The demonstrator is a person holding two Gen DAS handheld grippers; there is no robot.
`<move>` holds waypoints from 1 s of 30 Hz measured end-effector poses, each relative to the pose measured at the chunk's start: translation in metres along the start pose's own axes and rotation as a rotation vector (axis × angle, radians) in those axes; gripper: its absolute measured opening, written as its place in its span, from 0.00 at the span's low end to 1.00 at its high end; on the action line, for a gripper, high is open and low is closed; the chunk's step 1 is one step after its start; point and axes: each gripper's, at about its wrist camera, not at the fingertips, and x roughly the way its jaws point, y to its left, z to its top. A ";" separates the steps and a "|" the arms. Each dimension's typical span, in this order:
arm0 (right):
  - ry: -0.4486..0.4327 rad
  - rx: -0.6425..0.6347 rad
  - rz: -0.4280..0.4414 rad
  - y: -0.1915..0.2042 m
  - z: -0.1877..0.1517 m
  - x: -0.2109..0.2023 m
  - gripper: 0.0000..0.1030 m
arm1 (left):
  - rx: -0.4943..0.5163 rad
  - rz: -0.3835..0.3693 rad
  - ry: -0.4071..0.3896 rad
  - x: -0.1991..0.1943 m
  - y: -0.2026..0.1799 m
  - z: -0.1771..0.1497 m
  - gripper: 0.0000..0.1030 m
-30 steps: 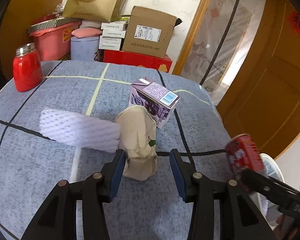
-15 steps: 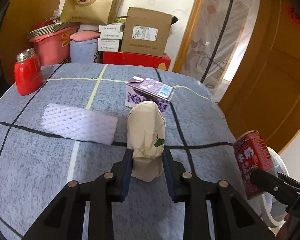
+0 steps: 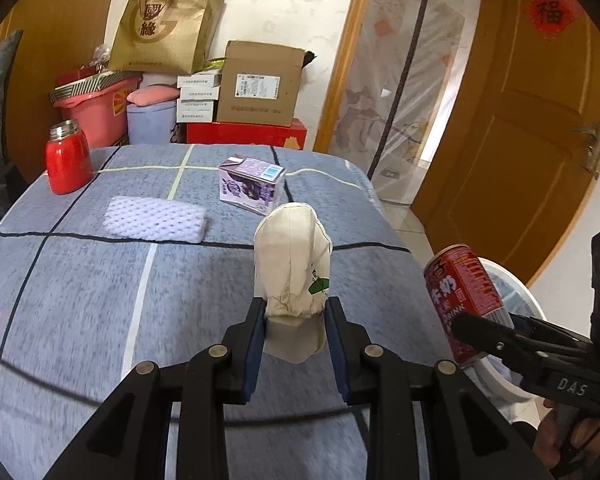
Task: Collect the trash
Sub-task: 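Carry the can and cloth bag over the bin and open both tools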
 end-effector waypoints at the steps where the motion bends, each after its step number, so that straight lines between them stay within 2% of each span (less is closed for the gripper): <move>1: -0.002 -0.006 -0.003 0.001 -0.002 -0.004 0.57 | 0.000 -0.004 -0.002 -0.005 -0.003 -0.003 0.29; 16: -0.038 -0.031 -0.038 -0.008 -0.042 -0.066 0.57 | 0.049 -0.078 0.006 -0.055 -0.049 -0.041 0.29; 26: -0.062 0.024 -0.086 -0.039 -0.053 -0.090 0.57 | 0.103 -0.155 0.031 -0.047 -0.091 -0.046 0.29; 30: -0.076 0.051 -0.111 -0.056 -0.053 -0.099 0.53 | 0.143 -0.186 0.034 -0.039 -0.112 -0.044 0.29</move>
